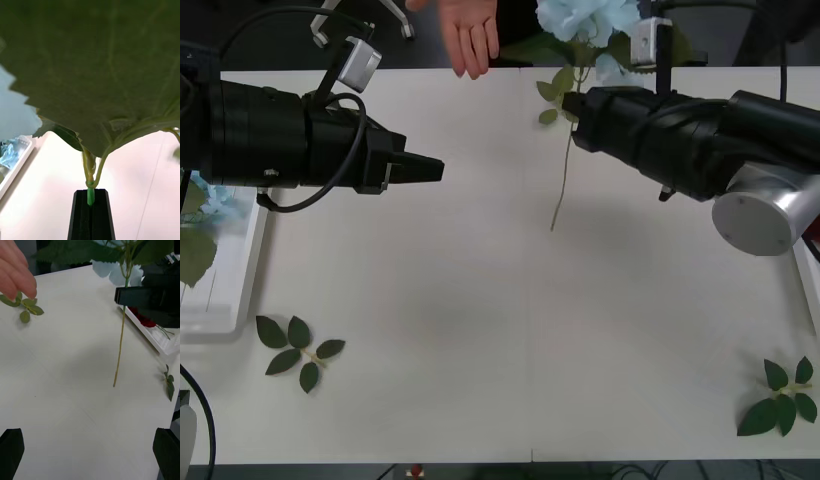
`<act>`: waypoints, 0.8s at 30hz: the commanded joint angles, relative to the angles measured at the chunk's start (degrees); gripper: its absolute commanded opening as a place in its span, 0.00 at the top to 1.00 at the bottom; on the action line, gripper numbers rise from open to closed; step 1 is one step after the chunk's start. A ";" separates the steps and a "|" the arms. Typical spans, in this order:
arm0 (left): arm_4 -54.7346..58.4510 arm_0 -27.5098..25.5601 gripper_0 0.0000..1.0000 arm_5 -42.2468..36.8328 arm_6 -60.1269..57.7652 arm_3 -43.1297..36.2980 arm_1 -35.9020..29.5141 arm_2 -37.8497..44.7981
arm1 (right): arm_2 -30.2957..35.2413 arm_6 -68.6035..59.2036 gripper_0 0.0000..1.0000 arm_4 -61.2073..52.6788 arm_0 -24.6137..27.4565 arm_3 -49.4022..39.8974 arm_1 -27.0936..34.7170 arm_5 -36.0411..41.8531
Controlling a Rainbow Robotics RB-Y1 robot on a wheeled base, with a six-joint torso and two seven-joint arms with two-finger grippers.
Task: Place the red flowers into the right box and the blue flowers into the left box. If a person shows an open palm, hand one flower to the person first, then continue sorting.
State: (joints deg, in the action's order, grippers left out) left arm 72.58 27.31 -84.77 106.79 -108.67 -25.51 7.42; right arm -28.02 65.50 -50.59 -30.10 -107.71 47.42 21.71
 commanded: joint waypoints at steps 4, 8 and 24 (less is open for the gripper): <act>0.81 -1.03 0.00 0.39 0.96 -1.72 -0.33 0.84 | 3.32 14.66 1.00 -1.70 -3.30 -0.57 -2.68 -0.97; 0.81 -1.03 0.00 0.39 0.88 -1.72 -0.33 0.84 | 4.38 19.93 1.00 -1.70 -5.50 -0.57 -4.79 -1.41; 1.07 -1.03 0.00 0.57 0.96 -1.72 -0.33 0.84 | 5.69 33.29 1.00 -1.88 -16.04 6.46 -14.63 -4.75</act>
State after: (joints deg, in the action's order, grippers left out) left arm 72.83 27.25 -84.70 106.79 -108.67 -25.51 7.42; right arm -22.66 95.01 -52.20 -43.01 -101.89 33.66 17.38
